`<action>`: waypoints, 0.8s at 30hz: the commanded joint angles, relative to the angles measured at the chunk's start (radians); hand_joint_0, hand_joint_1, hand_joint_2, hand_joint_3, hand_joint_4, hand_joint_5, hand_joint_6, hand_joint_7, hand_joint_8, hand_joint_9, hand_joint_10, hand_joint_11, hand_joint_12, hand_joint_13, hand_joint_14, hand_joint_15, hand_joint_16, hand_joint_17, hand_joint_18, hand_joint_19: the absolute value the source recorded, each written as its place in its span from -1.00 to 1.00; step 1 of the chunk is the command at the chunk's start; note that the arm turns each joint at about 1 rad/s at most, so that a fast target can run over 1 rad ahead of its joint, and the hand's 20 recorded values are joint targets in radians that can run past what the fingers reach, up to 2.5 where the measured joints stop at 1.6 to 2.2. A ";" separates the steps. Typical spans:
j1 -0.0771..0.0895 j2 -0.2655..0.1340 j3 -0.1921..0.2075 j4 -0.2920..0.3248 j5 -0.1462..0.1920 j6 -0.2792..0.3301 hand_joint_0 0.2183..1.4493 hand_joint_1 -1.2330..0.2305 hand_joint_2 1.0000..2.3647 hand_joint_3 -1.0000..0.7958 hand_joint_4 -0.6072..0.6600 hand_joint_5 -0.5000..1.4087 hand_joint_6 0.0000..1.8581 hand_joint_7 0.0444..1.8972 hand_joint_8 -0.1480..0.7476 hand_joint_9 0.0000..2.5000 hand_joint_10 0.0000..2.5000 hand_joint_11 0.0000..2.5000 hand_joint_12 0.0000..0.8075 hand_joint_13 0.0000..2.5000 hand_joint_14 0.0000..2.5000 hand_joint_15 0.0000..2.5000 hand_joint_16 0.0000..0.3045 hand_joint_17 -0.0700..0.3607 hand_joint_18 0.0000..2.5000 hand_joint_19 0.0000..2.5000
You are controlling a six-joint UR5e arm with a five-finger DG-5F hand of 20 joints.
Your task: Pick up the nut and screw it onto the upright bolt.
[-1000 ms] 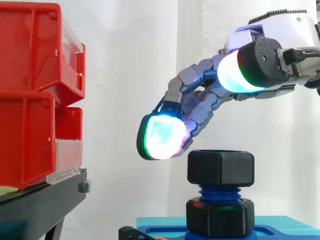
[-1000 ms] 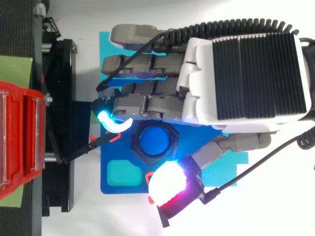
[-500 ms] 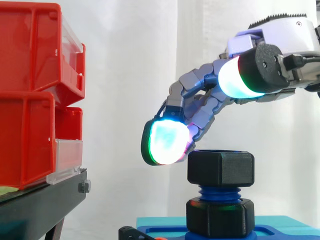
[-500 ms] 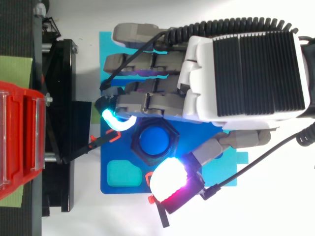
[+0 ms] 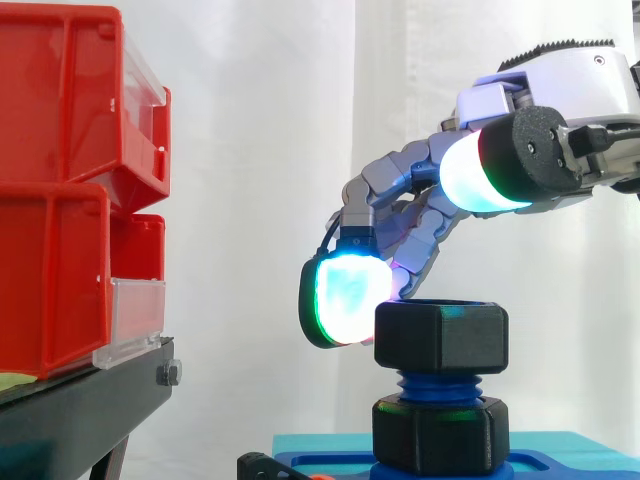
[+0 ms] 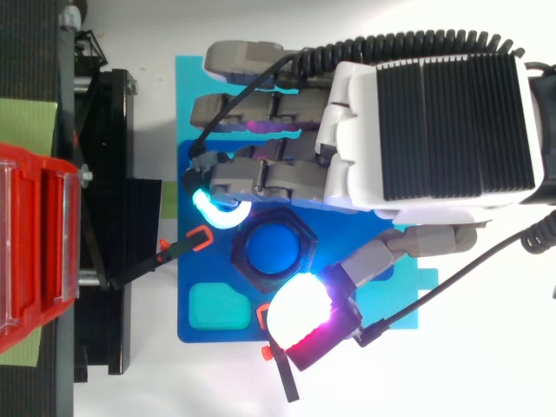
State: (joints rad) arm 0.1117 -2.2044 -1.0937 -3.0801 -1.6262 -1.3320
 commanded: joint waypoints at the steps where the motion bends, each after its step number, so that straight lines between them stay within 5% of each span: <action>1: -0.001 0.000 0.000 0.001 -0.001 0.000 -0.51 0.37 -1.00 -0.44 0.36 -0.53 -0.46 0.07 -0.07 -0.37 -1.00 -1.00 -0.36 -0.67 -1.00 -1.00 -0.84 -0.42 -1.00 -1.00; 14: -0.001 -0.001 -0.002 0.001 0.000 0.000 -0.49 0.37 -1.00 -0.44 0.27 -0.47 -0.46 0.18 -0.07 -0.16 -1.00 -1.00 -0.45 -0.51 -1.00 -1.00 -0.88 -0.48 -0.85 -1.00; 24: -0.004 0.000 -0.002 0.017 0.002 -0.001 -0.47 0.30 -1.00 -0.44 0.02 -0.39 -0.46 0.44 -0.07 0.06 -1.00 -1.00 -0.56 -0.33 -1.00 -1.00 -0.92 -0.54 -0.63 -1.00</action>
State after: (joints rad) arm 0.1082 -2.2047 -1.0949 -3.0645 -1.6248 -1.3328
